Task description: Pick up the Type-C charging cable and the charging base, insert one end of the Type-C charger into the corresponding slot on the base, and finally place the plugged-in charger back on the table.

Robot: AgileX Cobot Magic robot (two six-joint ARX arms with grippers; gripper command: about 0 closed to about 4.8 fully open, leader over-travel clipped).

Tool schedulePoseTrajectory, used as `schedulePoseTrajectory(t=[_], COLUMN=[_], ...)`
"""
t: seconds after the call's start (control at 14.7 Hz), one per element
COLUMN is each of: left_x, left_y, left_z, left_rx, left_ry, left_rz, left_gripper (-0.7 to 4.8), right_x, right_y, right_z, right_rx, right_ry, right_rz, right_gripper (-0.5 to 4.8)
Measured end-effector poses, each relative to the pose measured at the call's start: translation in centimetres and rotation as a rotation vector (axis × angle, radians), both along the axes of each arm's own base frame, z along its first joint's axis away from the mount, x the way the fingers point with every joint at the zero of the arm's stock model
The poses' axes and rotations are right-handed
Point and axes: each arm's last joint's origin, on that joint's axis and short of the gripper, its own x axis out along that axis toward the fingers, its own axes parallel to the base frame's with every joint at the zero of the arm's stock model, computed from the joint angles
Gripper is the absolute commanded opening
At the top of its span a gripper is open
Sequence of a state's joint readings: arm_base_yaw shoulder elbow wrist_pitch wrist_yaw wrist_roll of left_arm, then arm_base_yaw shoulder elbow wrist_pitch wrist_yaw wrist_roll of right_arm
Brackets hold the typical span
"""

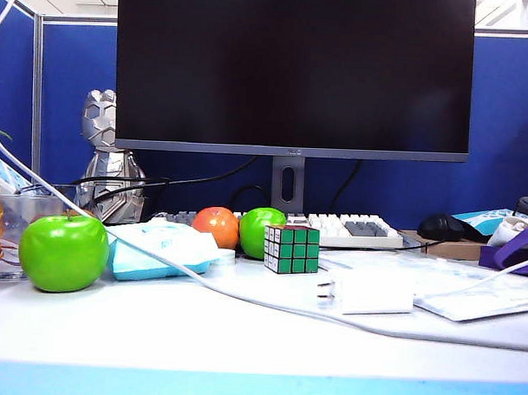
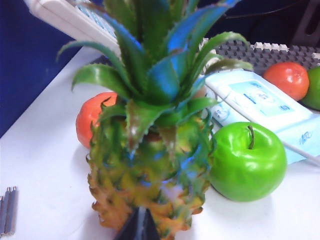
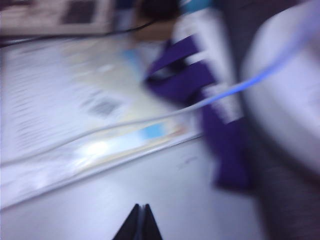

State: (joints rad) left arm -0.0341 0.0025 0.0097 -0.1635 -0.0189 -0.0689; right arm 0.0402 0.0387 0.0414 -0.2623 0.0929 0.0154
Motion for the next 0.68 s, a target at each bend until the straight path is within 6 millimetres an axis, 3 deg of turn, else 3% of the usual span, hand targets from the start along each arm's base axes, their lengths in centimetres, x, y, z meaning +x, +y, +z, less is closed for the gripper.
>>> schedulePoseTrajectory(t=[0.34,0.68], left_x=[0.00,0.00], left_y=[0.00,0.00], left_z=[0.00,0.00], left_rx=[0.000,0.000], left_ry=[0.000,0.000], left_rz=[0.000,0.000], left_gripper=[-0.04,-0.04], right_x=[0.12,0.12], right_y=[-0.16,-0.15], right_z=[0.12,0.12], right_rx=[-0.047,0.048], right_ry=[-0.087,-0.093], right_rz=[0.000,-0.021], right_gripper=[-0.05,-0.05])
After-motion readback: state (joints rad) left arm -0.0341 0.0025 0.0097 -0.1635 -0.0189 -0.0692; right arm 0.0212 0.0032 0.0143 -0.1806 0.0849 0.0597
